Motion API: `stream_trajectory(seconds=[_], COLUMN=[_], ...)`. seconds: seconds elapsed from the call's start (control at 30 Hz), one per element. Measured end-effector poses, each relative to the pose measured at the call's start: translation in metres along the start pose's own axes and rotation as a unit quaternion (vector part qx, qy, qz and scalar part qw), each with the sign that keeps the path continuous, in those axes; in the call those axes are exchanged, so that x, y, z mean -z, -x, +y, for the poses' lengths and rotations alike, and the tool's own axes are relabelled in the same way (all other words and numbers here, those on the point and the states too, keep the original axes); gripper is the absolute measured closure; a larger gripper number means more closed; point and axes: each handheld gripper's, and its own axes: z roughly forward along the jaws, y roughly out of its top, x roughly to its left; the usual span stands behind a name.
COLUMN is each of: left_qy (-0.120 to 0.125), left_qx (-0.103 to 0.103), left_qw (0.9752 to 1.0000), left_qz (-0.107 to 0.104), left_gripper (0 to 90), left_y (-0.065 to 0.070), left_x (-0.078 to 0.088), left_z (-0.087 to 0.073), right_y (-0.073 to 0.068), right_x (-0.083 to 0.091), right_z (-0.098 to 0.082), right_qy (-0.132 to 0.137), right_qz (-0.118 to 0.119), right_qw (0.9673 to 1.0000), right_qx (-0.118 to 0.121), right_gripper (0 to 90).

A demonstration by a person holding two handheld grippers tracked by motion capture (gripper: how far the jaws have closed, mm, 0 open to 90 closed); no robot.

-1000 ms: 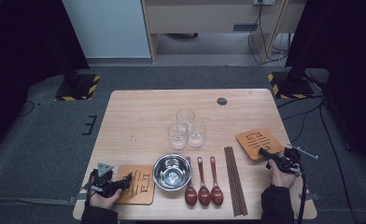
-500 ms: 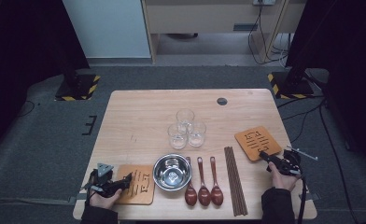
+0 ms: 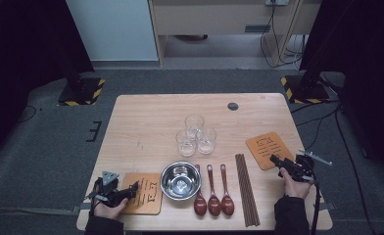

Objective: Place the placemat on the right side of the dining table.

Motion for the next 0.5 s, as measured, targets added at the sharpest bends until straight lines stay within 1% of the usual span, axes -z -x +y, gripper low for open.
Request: stream_trajectory(seconds=[0.1, 0.17, 0.23, 0.3, 0.33, 0.4, 0.43, 0.5], left_qy=[0.000, 0.001, 0.001, 0.002, 0.002, 0.003, 0.004, 0.004], left_qx=[0.000, 0.001, 0.000, 0.000, 0.000, 0.001, 0.000, 0.000], left_qw=[1.0000, 1.0000, 1.0000, 1.0000, 1.0000, 1.0000, 1.0000, 1.0000], left_qz=[0.000, 0.000, 0.000, 0.000, 0.000, 0.000, -0.001, -0.001], left_gripper=[11.6, 11.6, 11.6, 11.6, 11.6, 11.5, 11.5, 11.4], left_y=[0.000, 0.000, 0.000, 0.000, 0.000, 0.000, 0.000, 0.000], left_x=[0.000, 0.000, 0.000, 0.000, 0.000, 0.000, 0.000, 0.000], left_z=[0.000, 0.000, 0.000, 0.000, 0.000, -0.001, -0.001, -0.001], right_y=[-0.002, -0.004, -0.006, -0.009, -0.010, -0.012, -0.013, -0.015], right_x=[0.000, -0.001, -0.001, -0.001, -0.001, -0.002, -0.003, -0.004], right_z=[0.005, 0.008, 0.011, 0.014, 0.016, 0.018, 0.020, 0.024], right_qy=[-0.001, 0.001, 0.004, 0.004, 0.005, 0.007, 0.005, 0.001], right_qz=[-0.002, 0.003, 0.010, 0.013, 0.014, 0.016, 0.016, 0.010], right_qw=[0.9999, 0.9998, 0.9996, 0.9993, 0.9989, 0.9984, 0.9977, 0.9965], right_qx=[0.013, 0.017, 0.027, 0.035, 0.044, 0.054, 0.066, 0.083], right_gripper=[31.1, 29.9, 29.3, 28.5, 27.8, 26.3, 25.5, 24.7])
